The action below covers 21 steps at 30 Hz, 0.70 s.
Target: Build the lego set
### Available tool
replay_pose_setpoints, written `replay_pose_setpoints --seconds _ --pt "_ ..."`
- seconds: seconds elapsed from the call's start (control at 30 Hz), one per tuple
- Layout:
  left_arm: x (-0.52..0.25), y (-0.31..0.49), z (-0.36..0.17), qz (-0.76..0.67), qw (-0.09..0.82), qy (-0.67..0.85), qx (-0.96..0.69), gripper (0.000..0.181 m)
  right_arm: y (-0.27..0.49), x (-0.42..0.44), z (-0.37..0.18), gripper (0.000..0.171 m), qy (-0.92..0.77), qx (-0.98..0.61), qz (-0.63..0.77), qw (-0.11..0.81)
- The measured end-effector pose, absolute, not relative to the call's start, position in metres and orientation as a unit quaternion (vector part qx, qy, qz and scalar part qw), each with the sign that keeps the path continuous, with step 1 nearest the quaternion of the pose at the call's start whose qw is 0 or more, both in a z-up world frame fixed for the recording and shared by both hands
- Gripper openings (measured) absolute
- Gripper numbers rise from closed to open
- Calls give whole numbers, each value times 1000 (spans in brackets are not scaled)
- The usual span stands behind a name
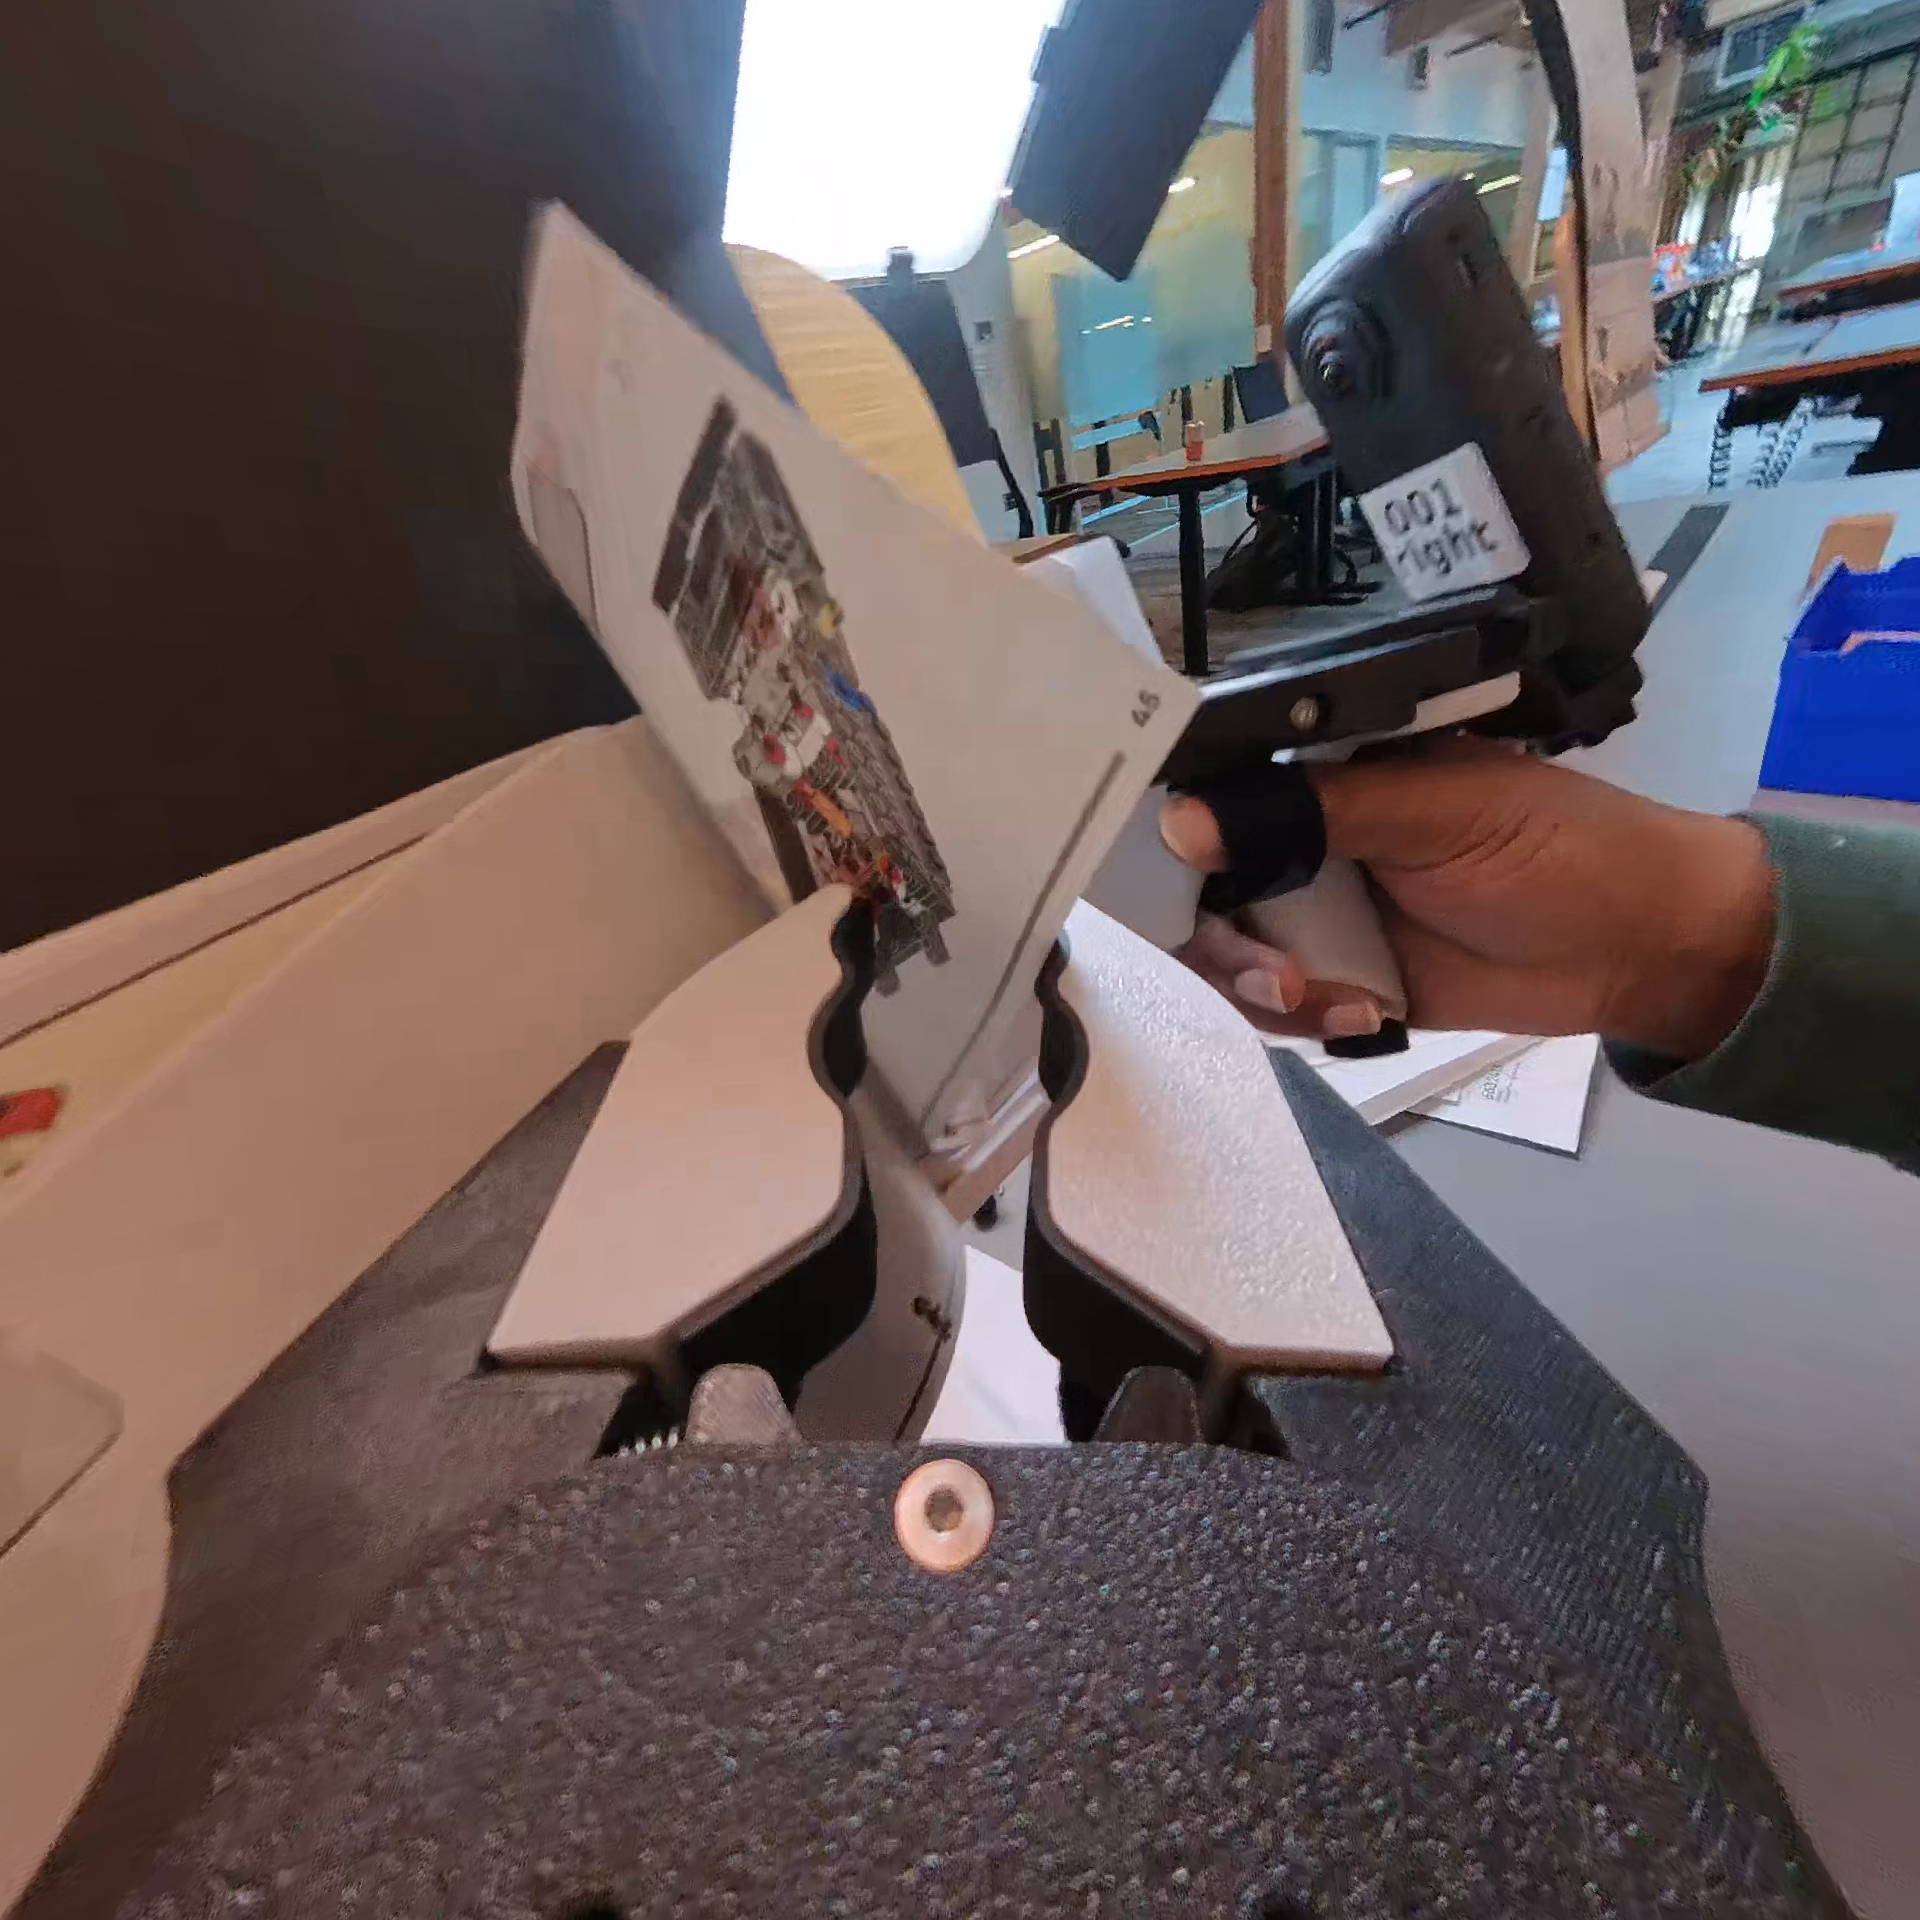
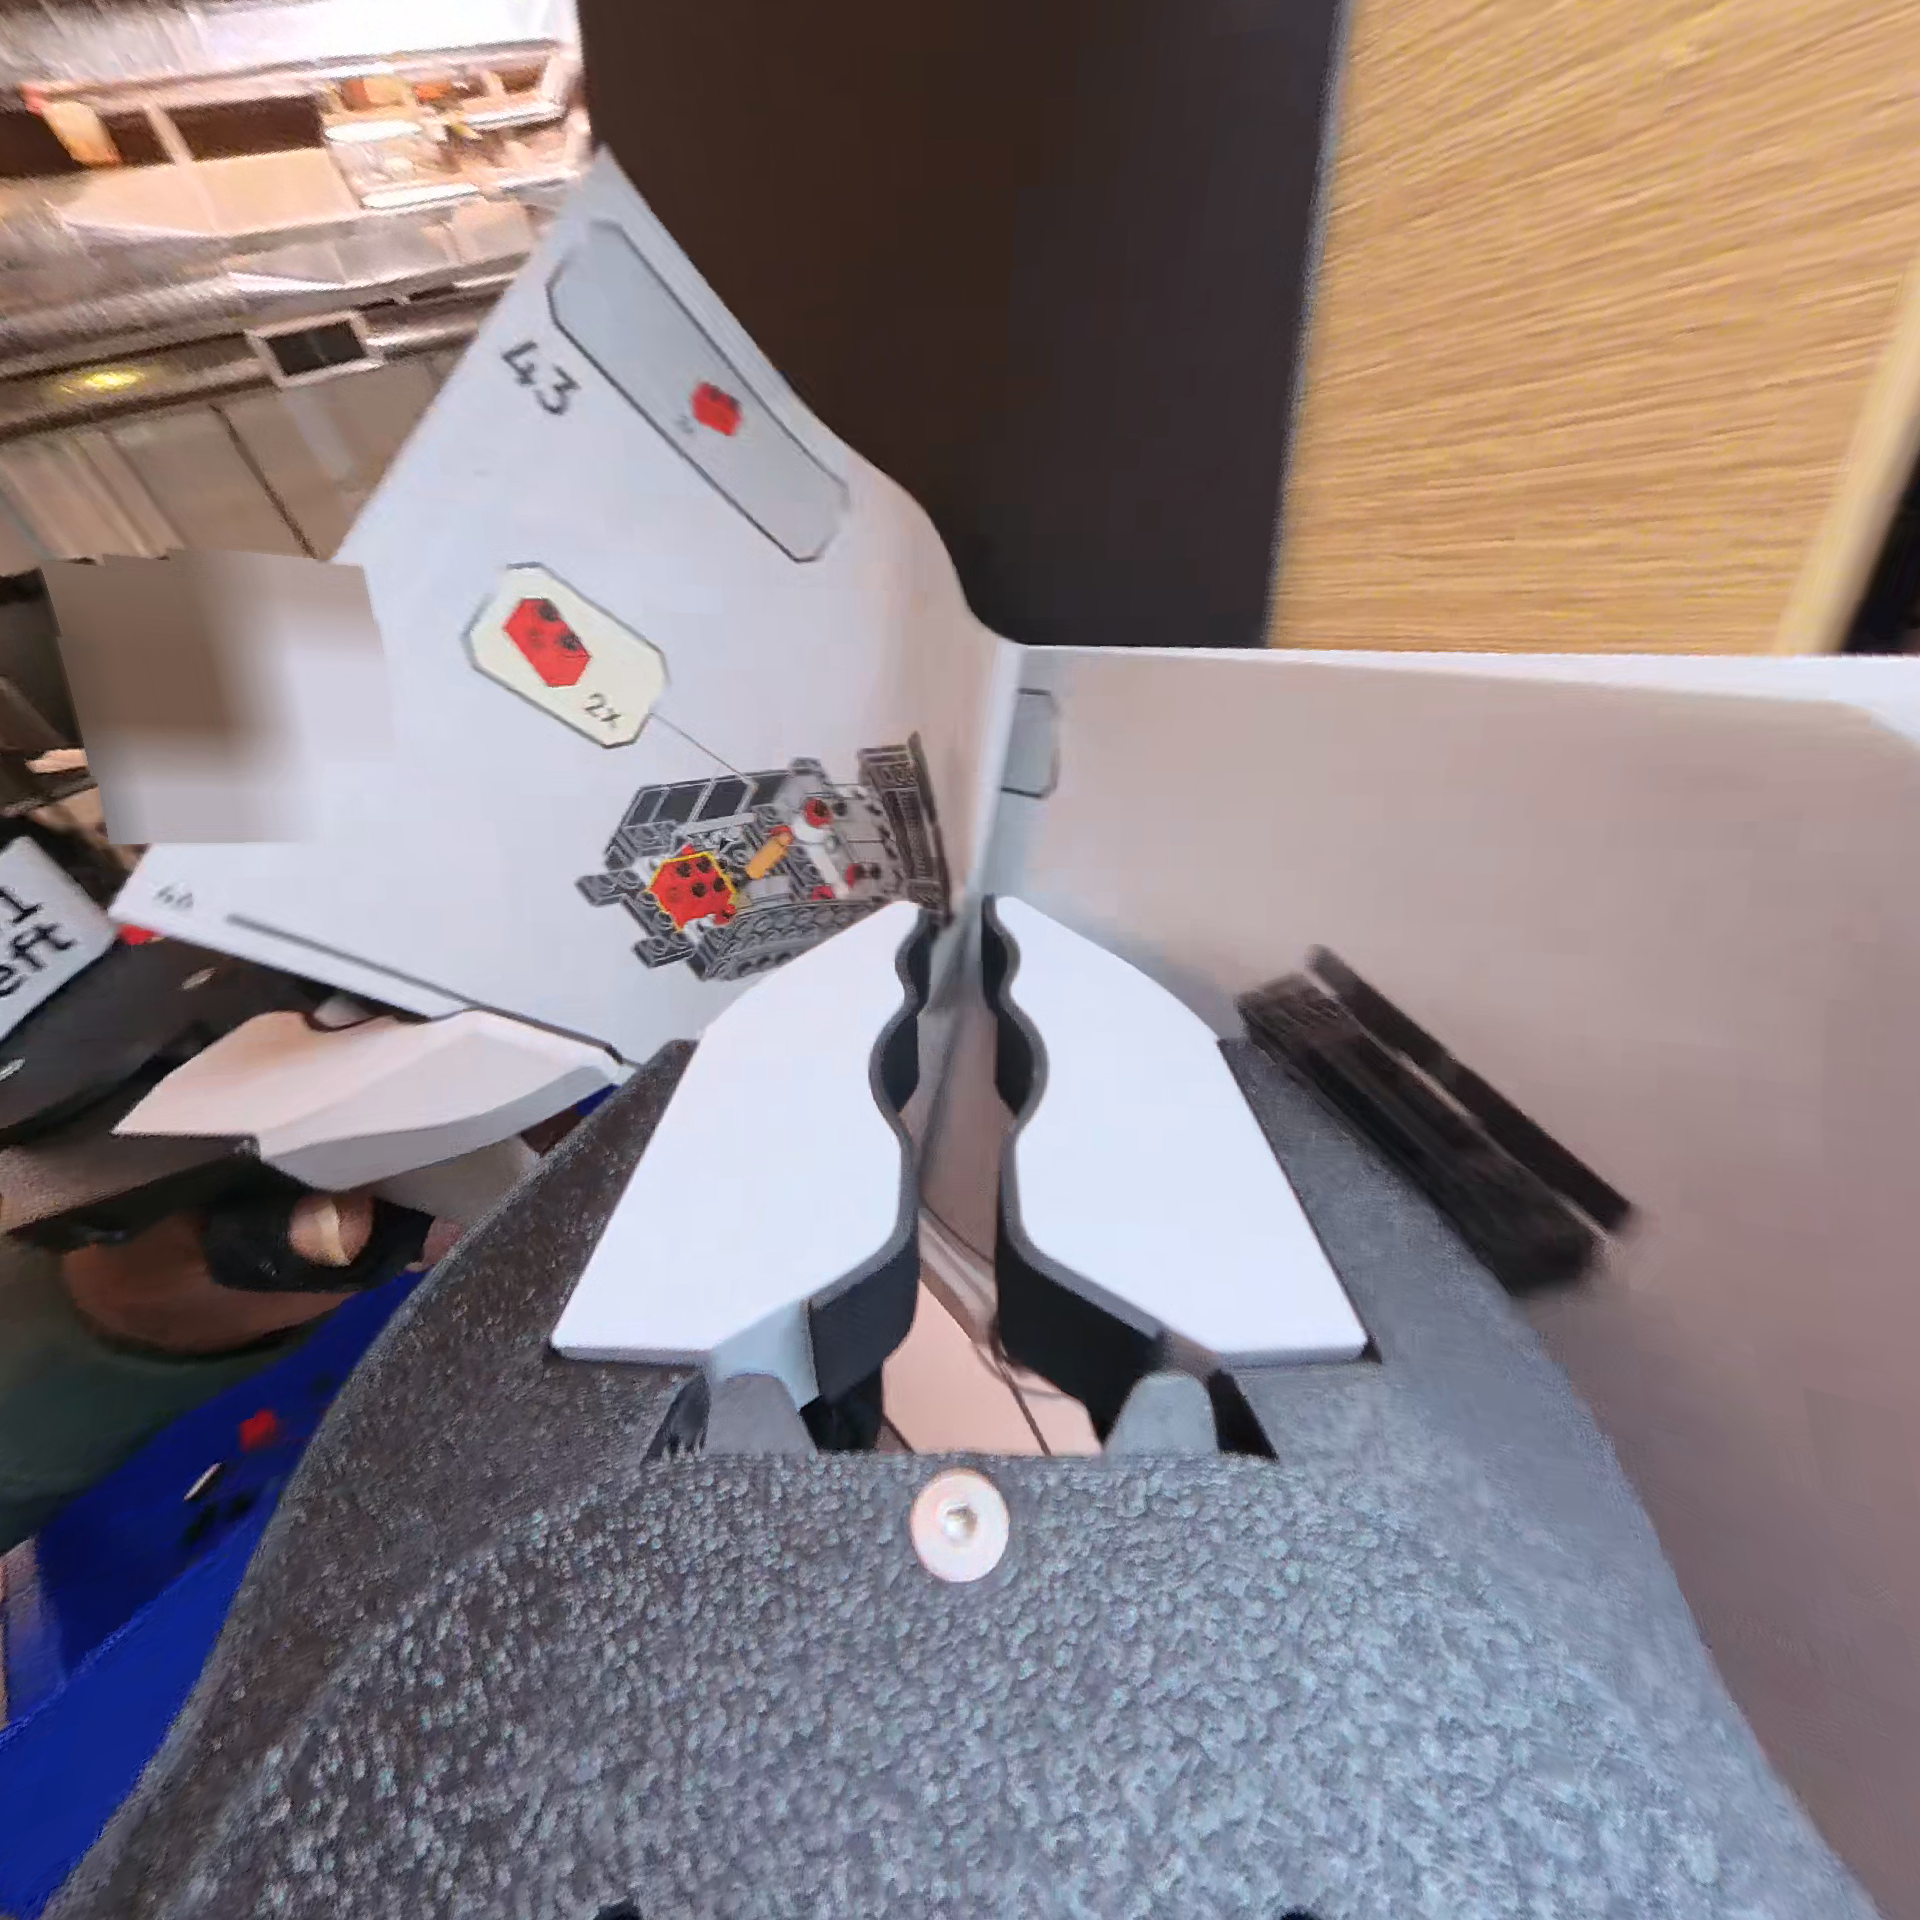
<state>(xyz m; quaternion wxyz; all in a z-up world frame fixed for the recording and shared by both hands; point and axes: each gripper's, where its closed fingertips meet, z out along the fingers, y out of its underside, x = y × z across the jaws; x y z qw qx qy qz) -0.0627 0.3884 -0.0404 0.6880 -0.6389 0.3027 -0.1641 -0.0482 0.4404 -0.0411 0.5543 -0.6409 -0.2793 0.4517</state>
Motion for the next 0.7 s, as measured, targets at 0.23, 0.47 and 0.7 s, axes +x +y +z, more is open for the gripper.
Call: replay_pose_setpoints --seconds 0.23,0.47,0.7 --pt "-33 390 -55 -165 671 336 -640 30 386 12 37 51 -273 -561 338 705" --pt "-15 381 -69 -155 651 375 -641 38 428 29 -20 0 -285 -716 115 627" --pt "-95 416 -76 55 630 317 -707 24 475 72 -62 4 -258 -729 12 633"
